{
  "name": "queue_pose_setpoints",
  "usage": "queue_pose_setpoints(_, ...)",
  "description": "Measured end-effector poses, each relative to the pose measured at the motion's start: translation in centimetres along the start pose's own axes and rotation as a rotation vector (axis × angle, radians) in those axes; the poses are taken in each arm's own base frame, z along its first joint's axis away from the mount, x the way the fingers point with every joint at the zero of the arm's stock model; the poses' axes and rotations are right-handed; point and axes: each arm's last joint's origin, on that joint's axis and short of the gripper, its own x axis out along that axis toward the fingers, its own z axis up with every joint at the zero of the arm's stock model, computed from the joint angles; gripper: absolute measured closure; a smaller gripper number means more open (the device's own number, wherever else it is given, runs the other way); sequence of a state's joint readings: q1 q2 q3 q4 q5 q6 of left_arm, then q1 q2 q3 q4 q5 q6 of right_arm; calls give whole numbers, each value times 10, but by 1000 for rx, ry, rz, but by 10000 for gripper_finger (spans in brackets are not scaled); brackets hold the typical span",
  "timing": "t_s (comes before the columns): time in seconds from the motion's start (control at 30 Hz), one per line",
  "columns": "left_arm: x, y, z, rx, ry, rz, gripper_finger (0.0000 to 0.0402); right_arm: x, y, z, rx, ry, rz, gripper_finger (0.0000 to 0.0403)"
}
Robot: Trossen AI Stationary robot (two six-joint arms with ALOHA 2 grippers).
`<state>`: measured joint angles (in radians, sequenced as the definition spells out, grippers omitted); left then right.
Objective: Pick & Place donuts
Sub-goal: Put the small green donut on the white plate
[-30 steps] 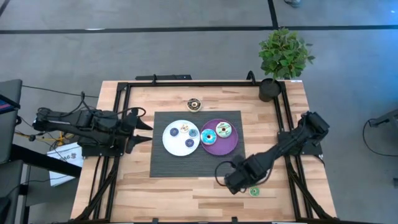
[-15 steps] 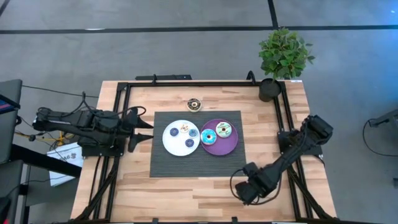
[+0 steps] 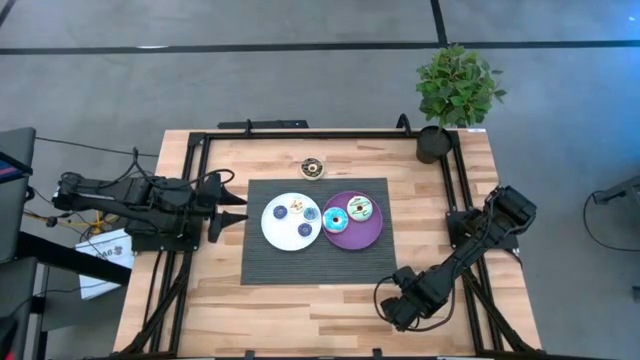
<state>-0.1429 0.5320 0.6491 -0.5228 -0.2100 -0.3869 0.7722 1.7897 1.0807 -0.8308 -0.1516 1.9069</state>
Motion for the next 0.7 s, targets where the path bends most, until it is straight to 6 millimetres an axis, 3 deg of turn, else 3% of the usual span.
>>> queue_pose_setpoints(0.7,0,0,0,-44,-2,6,189,15,-3,-2,-2,56,54,101)
